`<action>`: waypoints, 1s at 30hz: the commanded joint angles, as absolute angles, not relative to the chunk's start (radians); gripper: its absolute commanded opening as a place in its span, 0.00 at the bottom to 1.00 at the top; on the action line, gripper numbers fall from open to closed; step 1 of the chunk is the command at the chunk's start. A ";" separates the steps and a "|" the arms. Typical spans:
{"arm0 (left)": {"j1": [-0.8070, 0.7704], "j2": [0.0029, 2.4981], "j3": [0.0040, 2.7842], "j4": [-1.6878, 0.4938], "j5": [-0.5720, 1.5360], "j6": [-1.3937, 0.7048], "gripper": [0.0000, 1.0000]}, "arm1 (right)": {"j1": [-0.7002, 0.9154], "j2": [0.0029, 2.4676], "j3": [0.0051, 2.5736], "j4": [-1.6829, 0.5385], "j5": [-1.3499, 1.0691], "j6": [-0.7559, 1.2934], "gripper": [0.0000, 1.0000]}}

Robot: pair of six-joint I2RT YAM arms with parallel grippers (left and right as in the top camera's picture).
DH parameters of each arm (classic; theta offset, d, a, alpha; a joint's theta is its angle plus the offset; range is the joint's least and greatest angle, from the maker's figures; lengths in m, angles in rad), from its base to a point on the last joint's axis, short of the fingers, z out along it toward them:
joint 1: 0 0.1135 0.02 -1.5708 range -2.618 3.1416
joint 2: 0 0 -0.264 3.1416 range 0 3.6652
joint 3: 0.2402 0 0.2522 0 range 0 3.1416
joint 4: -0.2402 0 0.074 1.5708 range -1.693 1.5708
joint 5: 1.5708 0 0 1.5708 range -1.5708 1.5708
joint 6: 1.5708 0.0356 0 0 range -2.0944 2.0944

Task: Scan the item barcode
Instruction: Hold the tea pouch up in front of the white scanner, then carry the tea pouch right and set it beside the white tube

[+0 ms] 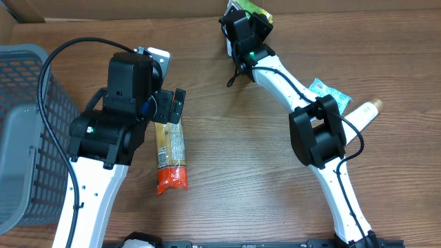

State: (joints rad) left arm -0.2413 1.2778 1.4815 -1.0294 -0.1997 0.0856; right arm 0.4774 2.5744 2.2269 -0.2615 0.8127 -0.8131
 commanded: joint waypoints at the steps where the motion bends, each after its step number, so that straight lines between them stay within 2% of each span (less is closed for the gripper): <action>1: -0.242 1.282 1.489 -1.029 -0.210 0.101 1.00 | 0.477 2.549 2.258 -0.240 0.849 -0.817 0.03; 9: -0.242 1.282 1.489 -1.029 -0.210 0.101 1.00 | 0.478 2.524 2.258 -0.269 0.837 -0.804 0.04; 18: -0.242 1.282 1.489 -1.029 -0.210 0.101 1.00 | 0.462 2.317 2.258 -0.555 0.559 -0.514 0.04; 21: -0.242 1.282 1.489 -1.029 -0.210 0.101 1.00 | 0.461 2.207 2.258 -0.684 0.460 -0.397 0.04; 30: -0.242 1.282 1.489 -1.029 -0.210 0.101 1.00 | 0.415 1.888 2.259 -1.214 -0.027 0.175 0.04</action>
State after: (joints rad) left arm -0.2413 1.2778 1.4815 -1.0298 -0.1997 0.0856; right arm 0.4515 1.9854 2.2322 -1.0855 0.2119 -0.1032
